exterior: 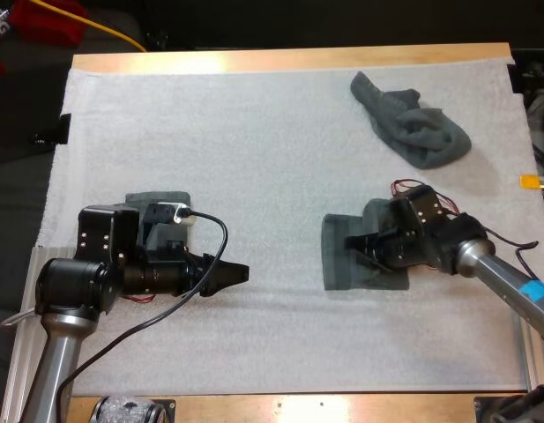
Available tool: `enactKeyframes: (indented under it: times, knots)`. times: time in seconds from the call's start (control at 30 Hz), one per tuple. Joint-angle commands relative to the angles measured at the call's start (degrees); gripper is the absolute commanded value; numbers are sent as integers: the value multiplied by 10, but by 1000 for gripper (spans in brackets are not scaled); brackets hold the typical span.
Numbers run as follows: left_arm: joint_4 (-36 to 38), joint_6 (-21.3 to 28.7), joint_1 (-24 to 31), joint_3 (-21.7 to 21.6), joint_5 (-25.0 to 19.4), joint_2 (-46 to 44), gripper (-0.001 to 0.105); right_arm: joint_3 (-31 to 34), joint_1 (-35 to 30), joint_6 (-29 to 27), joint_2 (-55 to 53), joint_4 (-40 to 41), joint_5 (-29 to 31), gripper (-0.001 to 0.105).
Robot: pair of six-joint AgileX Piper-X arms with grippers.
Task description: Pick towel from pile, fold and stack
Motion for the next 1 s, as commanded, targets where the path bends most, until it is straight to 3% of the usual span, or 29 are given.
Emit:
enactKeyframes:
  times: [0.0,0.33,0.47,0.63,0.97]
  knots:
    - [-1,3,1,-2,8,-2,63,-3,1,2,7,-5,-17,2]
    - [-1,7,1,-2,8,-2,63,-3,1,2,42,-8,-42,3]
    - [-1,7,1,-2,8,-2,63,-3,1,2,42,-23,-45,21]
    - [-1,7,1,-2,8,-2,63,-3,1,2,41,-60,-123,52]
    - [-1,7,1,-2,8,-2,63,-3,1,2,19,-68,-151,55]
